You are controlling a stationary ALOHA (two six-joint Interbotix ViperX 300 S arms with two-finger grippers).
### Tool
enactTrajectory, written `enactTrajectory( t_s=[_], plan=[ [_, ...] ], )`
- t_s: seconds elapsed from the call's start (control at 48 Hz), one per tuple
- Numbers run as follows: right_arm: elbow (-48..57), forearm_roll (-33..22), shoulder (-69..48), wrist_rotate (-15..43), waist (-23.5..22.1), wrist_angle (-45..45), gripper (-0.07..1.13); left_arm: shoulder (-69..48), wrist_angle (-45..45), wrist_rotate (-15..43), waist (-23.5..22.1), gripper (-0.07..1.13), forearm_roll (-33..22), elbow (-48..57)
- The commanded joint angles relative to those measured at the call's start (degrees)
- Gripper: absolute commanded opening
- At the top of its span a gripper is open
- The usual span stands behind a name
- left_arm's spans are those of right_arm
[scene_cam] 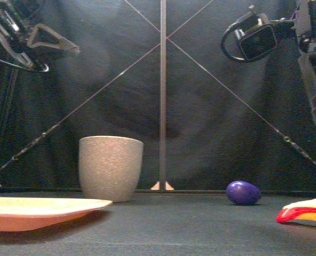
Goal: Pick the shrimp then place it in the grey bowl
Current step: Pick the shrimp
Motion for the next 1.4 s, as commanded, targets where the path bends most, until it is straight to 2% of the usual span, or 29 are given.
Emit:
enactTrajectory(
  t_s=[0.021,0.146,0.229,0.479,0.708,0.917,1.396],
  plan=[
    [-2.5,-1.5,1.0,2.5,1.0,1.3,0.64,0.3,-0.5,0.1,0.3,0.15,0.0,-0.4],
    [-3.8,0.1,3.3,3.3,1.1,1.2,0.83,0.3,-0.5,0.1,0.4,0.15,0.1,0.2],
    [-5.0,1.2,5.1,3.8,1.0,1.2,0.89,0.3,-0.5,0.1,0.4,0.15,0.1,0.6],
    [-9.0,1.8,9.5,6.0,0.6,-1.4,0.89,0.3,-0.5,0.1,0.9,0.15,0.0,1.9],
    [-9.1,1.9,11.9,10.4,0.5,-2.5,0.89,0.3,-0.5,0.1,1.0,0.15,0.0,2.4],
    [-8.4,2.2,13.4,11.8,0.5,-6.8,0.88,0.3,-0.6,0.1,1.2,0.15,0.1,2.4],
    [-5.7,4.3,15.6,11.8,-0.3,-9.2,0.69,0.3,-1.1,0.1,1.3,0.15,0.0,2.5]
  ],
)
